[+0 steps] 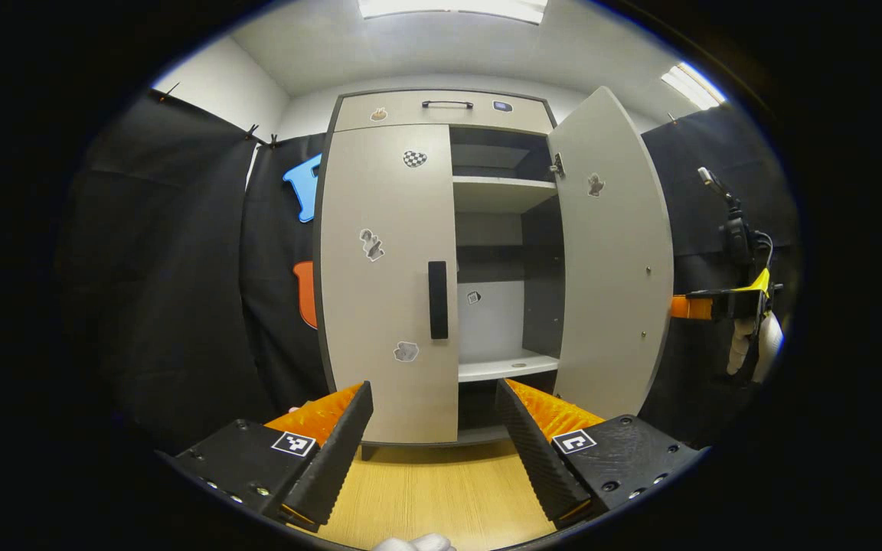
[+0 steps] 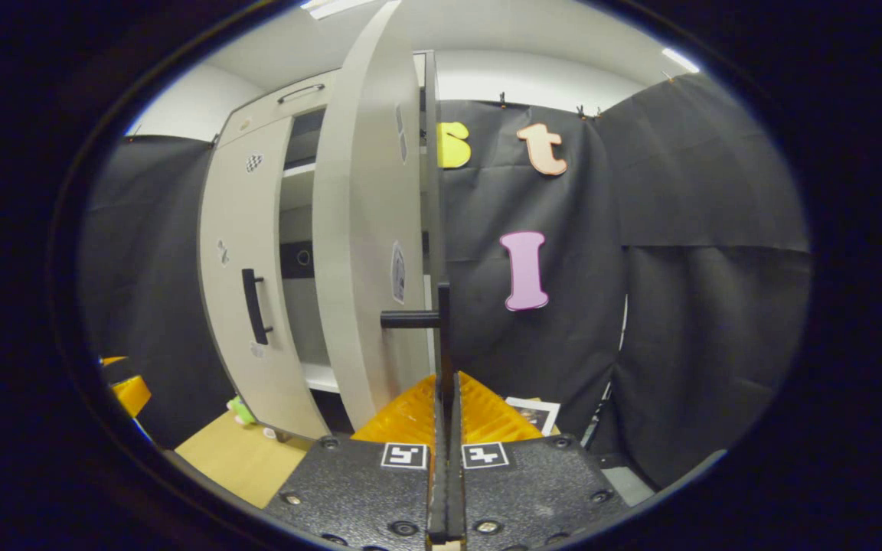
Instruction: Open the right door of the double-door shoe cabinet with the right hand, and open the left door with the left hand.
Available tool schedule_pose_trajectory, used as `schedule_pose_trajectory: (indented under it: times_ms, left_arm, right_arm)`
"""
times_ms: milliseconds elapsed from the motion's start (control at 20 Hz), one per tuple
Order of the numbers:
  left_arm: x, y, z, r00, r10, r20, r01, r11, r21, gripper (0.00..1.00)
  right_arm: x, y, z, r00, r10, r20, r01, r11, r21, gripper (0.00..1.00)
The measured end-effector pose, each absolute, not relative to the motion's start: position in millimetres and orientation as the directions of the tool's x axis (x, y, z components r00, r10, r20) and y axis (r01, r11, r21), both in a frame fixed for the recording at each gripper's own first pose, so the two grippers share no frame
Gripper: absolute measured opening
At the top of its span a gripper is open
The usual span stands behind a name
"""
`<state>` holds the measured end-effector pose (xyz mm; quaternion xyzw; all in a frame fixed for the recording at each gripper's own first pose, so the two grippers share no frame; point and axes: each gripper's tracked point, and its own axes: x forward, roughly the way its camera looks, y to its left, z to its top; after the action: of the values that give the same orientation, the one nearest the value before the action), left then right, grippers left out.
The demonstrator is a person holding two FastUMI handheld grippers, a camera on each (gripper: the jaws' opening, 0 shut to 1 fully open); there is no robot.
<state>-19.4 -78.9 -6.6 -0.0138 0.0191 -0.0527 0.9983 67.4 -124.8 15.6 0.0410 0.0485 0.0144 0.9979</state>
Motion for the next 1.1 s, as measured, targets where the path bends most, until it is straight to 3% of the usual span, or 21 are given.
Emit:
schedule_pose_trajectory:
  times_ms: [300,800,900,1000,1050,1100]
  left_arm:
    - [-18.7,-80.9,-5.3,0.996,-0.086,-0.037,0.085,0.996,-0.026,0.96]
    - [-15.3,-75.5,-6.8,0.996,-0.089,-0.033,0.089,0.996,-0.009,0.96]
    - [-16.0,-75.8,-5.1,0.995,-0.095,-0.022,0.095,0.995,-0.015,0.96]
    - [-16.6,-75.8,-1.8,0.995,-0.103,-0.010,0.102,0.994,-0.034,0.96]
    - [-16.1,-74.4,-1.5,0.995,-0.104,-0.008,0.103,0.994,-0.033,0.96]
    - [-15.4,-71.8,-1.5,0.995,-0.101,-0.007,0.101,0.995,-0.028,0.96]
  right_arm:
    - [68.5,-127.2,15.3,0.991,0.080,-0.109,-0.067,0.990,0.121,0.04]
    - [49.6,-134.3,23.3,0.994,0.044,-0.103,-0.036,0.996,0.082,0.08]
    - [37.8,-136.2,30.4,0.995,0.026,-0.092,-0.020,0.998,0.068,0.18]
    - [25.8,-134.0,37.1,0.997,0.003,-0.075,0.000,0.999,0.042,0.43]
    - [16.3,-137.8,39.3,0.997,-0.027,-0.068,0.029,0.999,0.026,0.61]
    - [14.5,-135.3,42.9,0.997,-0.047,-0.058,0.048,0.999,0.016,0.70]
